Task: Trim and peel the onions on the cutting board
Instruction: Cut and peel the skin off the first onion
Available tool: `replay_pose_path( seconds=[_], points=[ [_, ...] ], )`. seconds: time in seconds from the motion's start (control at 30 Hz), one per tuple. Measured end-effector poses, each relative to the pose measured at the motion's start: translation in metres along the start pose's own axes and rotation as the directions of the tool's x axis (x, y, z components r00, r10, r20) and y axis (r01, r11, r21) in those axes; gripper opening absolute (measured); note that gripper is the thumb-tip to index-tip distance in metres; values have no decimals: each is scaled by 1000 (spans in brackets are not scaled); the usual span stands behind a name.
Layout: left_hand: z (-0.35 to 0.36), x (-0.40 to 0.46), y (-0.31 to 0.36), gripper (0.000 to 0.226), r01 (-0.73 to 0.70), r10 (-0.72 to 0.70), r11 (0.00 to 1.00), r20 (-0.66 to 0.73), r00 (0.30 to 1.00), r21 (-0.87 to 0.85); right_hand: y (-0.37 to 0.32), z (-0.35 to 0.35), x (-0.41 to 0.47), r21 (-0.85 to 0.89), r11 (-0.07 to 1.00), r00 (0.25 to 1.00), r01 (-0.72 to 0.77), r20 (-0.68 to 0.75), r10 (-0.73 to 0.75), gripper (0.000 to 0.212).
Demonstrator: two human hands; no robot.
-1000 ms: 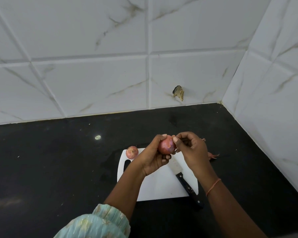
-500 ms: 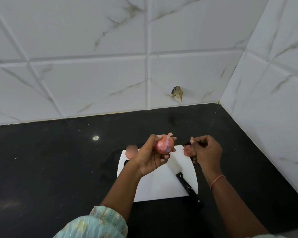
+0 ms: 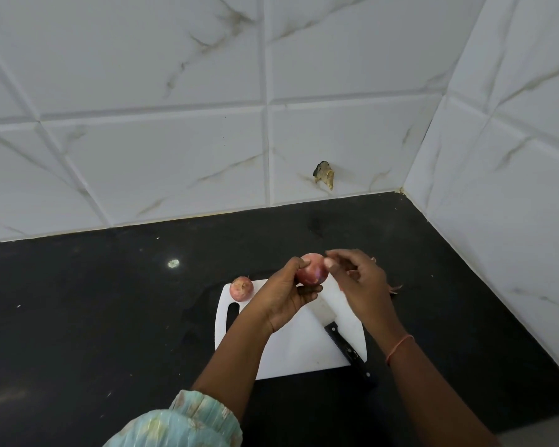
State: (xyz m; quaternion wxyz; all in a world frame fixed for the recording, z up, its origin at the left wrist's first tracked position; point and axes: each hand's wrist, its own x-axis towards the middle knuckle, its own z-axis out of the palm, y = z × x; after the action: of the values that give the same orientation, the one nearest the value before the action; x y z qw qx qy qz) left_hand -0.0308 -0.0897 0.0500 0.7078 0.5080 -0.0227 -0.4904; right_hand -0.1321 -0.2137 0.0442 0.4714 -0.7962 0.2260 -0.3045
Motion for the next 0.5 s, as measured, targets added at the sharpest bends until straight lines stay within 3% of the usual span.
replay_pose_path(
  seconds=[0.17, 0.27, 0.4, 0.5],
  points=[
    [4, -5, 2, 37, -14, 14, 1000, 0, 1000, 25, -9, 7, 2, -12, 994, 993, 108, 49, -108, 12],
    [3, -7, 3, 30, -32, 31, 998, 11, 999, 59, -9, 3, 3, -7, 992, 977, 124, 177, -121, 32],
    [2, -8, 3, 29, -11, 11, 995, 8, 1000, 103, -7, 5, 4, -33, 988, 986, 151, 75, -148, 10],
    [4, -9, 3, 27, -5, 5, 992, 1, 1000, 125, -9, 5, 6, -13, 994, 993, 110, 46, -109, 9]
  ],
)
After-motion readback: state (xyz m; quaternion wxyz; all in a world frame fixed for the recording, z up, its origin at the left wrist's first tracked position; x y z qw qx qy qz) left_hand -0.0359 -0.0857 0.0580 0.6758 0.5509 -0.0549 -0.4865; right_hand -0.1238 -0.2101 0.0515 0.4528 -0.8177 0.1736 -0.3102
